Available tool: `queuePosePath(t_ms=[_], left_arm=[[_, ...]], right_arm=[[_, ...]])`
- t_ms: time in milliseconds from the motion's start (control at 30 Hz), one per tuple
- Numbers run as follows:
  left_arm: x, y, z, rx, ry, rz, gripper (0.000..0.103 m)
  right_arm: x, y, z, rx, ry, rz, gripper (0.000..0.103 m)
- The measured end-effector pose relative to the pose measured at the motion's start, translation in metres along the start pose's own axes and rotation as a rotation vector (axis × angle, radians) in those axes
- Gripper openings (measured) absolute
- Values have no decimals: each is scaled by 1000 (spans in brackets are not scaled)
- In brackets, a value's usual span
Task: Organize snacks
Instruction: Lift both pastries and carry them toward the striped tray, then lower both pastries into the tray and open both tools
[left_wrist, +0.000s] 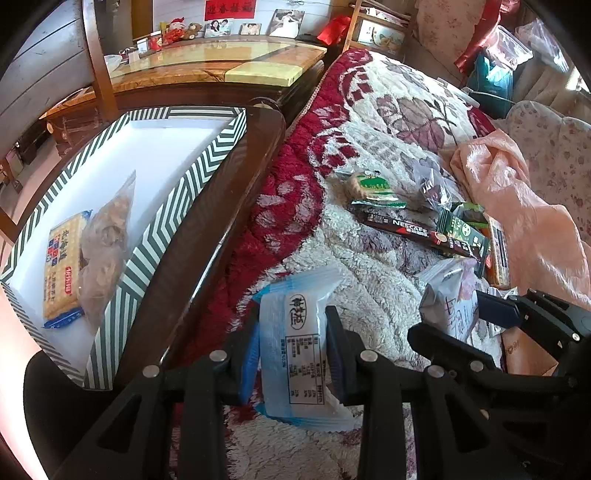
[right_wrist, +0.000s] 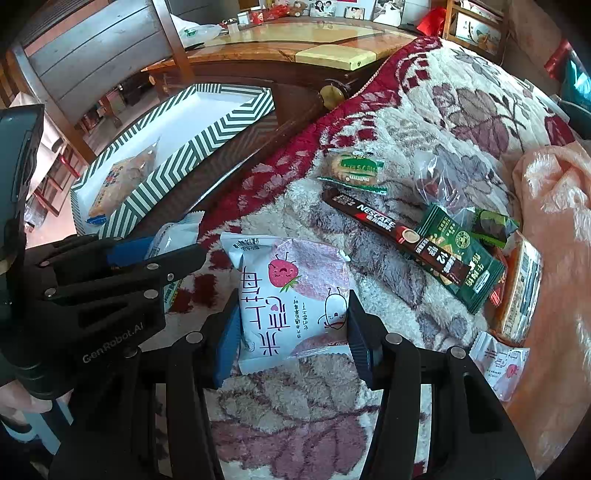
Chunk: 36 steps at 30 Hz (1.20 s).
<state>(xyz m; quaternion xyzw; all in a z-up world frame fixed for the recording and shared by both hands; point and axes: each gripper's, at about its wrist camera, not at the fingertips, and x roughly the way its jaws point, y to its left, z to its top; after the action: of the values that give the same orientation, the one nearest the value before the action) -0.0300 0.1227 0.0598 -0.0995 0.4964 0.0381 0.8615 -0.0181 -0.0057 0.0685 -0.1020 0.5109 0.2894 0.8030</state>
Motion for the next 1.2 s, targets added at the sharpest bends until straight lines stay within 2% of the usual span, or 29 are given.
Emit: queuePosePath(t_ms=[733, 1200], left_arm=[[-7, 10, -1, -26, -19, 16, 34], [-21, 47, 12, -88, -76, 77, 34]], right_arm=[[1, 13, 12, -36, 4, 9, 51], [7, 35, 40, -85, -9, 31, 51]])
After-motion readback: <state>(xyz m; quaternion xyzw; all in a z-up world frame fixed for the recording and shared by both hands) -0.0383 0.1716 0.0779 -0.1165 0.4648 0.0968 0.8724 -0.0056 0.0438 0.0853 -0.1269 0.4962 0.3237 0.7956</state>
